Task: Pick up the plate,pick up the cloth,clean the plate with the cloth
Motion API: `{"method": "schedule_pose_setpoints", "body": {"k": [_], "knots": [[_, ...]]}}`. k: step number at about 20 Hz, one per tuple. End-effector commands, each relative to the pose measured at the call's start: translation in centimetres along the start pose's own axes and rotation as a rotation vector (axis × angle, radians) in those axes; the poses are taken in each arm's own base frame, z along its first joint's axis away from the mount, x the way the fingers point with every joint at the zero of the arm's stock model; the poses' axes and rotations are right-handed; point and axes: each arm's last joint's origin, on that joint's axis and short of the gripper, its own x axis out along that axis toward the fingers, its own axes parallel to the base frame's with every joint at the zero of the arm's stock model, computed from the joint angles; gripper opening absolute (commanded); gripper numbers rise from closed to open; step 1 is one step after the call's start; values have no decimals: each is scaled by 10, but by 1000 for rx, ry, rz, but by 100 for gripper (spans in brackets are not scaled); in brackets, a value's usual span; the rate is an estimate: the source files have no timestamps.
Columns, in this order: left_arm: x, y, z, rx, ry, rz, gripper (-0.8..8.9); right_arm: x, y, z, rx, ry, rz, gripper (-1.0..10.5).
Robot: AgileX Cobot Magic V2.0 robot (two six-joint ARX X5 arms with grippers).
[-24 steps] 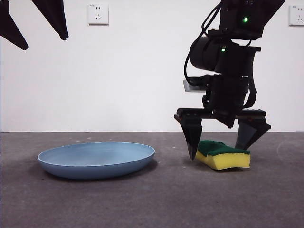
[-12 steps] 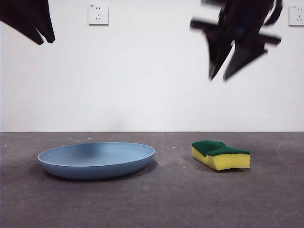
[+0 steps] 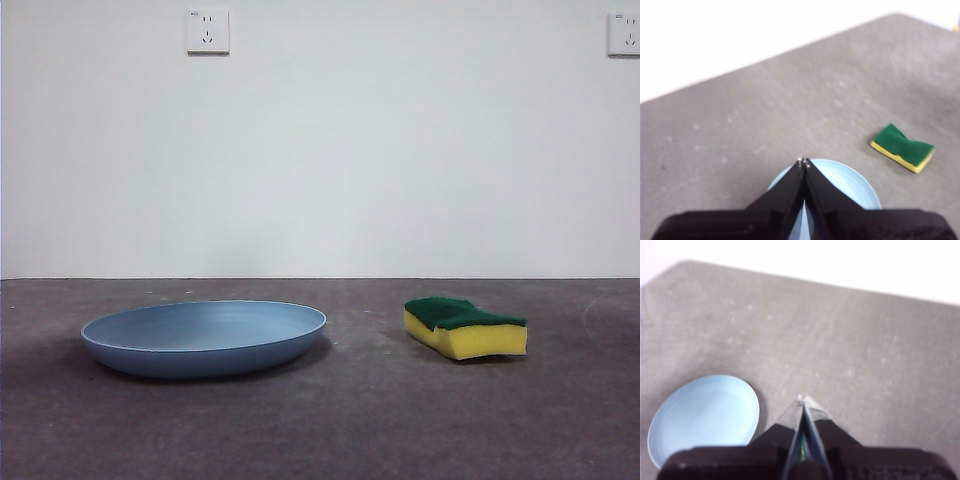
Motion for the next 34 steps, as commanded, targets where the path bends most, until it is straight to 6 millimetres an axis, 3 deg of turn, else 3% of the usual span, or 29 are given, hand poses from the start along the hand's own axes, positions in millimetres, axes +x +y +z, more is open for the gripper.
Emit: {"method": "schedule_pose_setpoints", "body": {"k": [1,4,8,24,27,30,34], "knots": [[-3,-4,-43,-15,-25,8,-8,3,5,-44,33,-11,-13,-9],[-7,-7,-86,-107,-121,49,-8,6,9,-99,52,-1,-89,-9],[-6,-8,-100,-185,-166,62,-8,12,9,-122,43,85,-100,-2],[-2,-8,-105,-191,-110,57,-3,13,9,-123,50,97,-99,-1],[-21,-7,-108,-105,-133,90,-3,13,9,-123,50,97,-99,-1],[-38,-2,-117,-104,-215,167,-3,13,9,-123,50,97,-102,-1],[-33,6,-151,-114,-320,297,-3,13,9,-123,50,96,-102,-1]]}}
